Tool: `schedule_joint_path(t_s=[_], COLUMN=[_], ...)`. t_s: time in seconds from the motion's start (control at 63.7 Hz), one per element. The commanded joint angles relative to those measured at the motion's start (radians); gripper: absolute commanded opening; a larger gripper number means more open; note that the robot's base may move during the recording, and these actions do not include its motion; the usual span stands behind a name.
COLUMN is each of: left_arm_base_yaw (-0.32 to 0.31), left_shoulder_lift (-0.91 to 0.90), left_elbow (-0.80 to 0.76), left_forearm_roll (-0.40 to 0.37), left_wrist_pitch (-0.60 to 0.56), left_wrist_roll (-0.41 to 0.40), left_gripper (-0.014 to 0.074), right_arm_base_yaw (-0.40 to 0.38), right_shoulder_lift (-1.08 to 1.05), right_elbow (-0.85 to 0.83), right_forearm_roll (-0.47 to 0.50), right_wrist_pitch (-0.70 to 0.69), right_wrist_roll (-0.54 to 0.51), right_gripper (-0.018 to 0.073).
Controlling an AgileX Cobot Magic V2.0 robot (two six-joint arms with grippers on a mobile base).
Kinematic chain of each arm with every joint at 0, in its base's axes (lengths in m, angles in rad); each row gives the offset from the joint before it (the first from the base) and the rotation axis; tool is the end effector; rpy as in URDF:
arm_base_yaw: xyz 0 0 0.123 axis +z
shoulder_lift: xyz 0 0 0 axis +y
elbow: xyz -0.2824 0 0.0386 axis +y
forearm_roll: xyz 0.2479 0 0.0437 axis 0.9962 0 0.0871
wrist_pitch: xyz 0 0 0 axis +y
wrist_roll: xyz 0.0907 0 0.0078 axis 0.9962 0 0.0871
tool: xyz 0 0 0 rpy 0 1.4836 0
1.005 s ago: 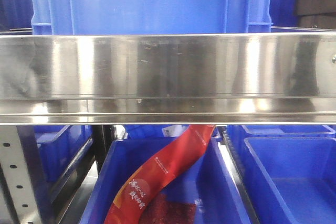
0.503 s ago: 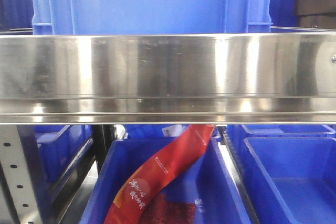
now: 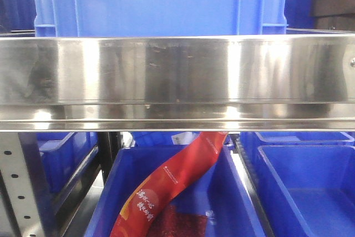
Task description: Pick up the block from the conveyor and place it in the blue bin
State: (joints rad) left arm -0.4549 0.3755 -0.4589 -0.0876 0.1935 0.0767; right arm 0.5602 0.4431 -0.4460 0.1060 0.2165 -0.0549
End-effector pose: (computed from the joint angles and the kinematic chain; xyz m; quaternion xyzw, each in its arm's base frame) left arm 0.0764 -0.0391 0.3245 0.1637 0.6959 -0.1667 0.6791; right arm 0.0832 0.0546 0.3119 -0.1970 0.7236 0.2064 0.6285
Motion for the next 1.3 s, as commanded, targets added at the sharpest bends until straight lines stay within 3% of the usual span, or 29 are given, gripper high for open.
schedule_joint_path(t_s=[0.0,0.675,0.785,0.942,0.958,0.974,1.052,1.193,1.288], left_arm_base_yaw=[0.003,0.003,0.019,0.153,0.177,0.241,0.334,0.453,0.492], left_shoulder_lift=[-0.02,-0.022,-0.05,-0.137,-0.147,-0.195,-0.258,-0.367,-0.375], left_elbow=[0.005,0.007,0.006,0.024,0.03,0.071,0.144,0.298,0.39], left_forearm_roll=[-0.009,-0.009,0.07,0.063,0.058,0.04,0.037,0.037,0.037], left_wrist_pitch=[-0.032,-0.033,-0.008,0.043,0.043,0.025,-0.026,-0.108,-0.137], left_wrist_roll=[-0.005,-0.005,-0.005,-0.005,-0.005,-0.005,-0.005,-0.005,-0.005], left_gripper=[-0.0111,-0.0111,-0.0111,-0.0111,-0.0111,-0.0111,-0.0111,-0.0111,-0.0111], right_arm_base_yaw=[-0.001,-0.001,-0.001,-0.001,-0.001,-0.001,-0.001,-0.001,-0.001], right_shoulder_lift=[-0.006,-0.006,-0.006,-0.006,-0.006,-0.006,-0.006,-0.006,-0.006], right_elbow=[0.002,0.002,0.002,0.002,0.002,0.002,0.002,0.002,0.002], right_forearm_roll=[-0.006,-0.006,-0.006,-0.006,-0.006,-0.006,-0.006,-0.006,-0.006], right_wrist_pitch=[-0.034,-0.04,-0.04,-0.042,-0.042,-0.042,-0.042,-0.042,-0.042], right_wrist_roll=[-0.002,-0.002,-0.002,-0.002,-0.002,-0.002,-0.002,-0.002,-0.002], right_gripper=[-0.0162,-0.0162,-0.0162,-0.0162,-0.0162,-0.0162,-0.0162,-0.0162,-0.0162])
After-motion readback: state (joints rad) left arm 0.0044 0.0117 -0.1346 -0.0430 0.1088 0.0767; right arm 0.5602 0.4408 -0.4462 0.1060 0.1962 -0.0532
